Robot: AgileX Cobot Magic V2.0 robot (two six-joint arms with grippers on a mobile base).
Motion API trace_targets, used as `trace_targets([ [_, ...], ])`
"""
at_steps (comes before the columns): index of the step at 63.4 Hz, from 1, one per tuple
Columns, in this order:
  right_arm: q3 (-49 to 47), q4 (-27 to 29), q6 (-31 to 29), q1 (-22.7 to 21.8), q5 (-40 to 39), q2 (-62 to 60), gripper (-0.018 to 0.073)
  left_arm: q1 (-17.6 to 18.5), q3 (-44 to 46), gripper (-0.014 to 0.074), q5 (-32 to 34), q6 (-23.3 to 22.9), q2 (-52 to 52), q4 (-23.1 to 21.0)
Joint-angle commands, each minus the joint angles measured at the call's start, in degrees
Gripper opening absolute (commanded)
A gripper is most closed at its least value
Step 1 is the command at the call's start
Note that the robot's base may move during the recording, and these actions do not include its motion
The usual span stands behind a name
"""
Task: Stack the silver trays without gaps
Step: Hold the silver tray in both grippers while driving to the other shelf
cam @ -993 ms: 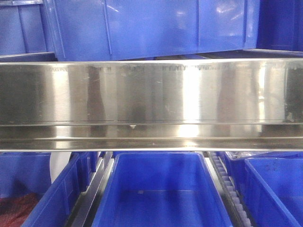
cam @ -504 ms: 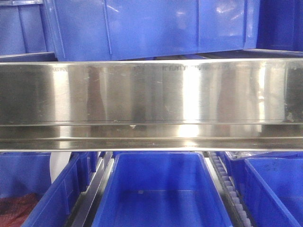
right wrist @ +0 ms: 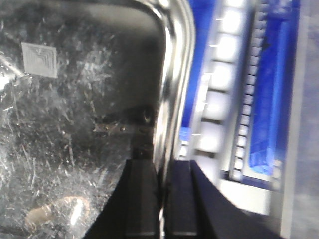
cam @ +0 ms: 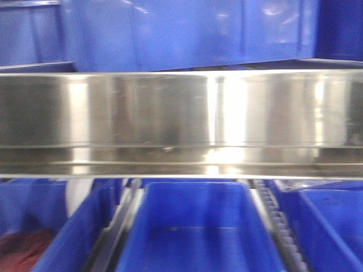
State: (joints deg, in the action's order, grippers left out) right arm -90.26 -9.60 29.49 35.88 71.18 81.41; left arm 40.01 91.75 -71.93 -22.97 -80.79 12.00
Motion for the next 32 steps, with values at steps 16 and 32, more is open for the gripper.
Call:
trace_targets([
  [16,-2.1,-3.14,-1.61,0.09,-1.34,-1.69,0.0056,0.31,1.91,-0.0043,-0.87,0.85,1.95,2.11],
  [32,-2.1,-3.14,-1.61,0.09,-1.34,-1.69,0.0056,0.31,1.91,-0.0048,-0.87,0.85,1.95,2.11],
])
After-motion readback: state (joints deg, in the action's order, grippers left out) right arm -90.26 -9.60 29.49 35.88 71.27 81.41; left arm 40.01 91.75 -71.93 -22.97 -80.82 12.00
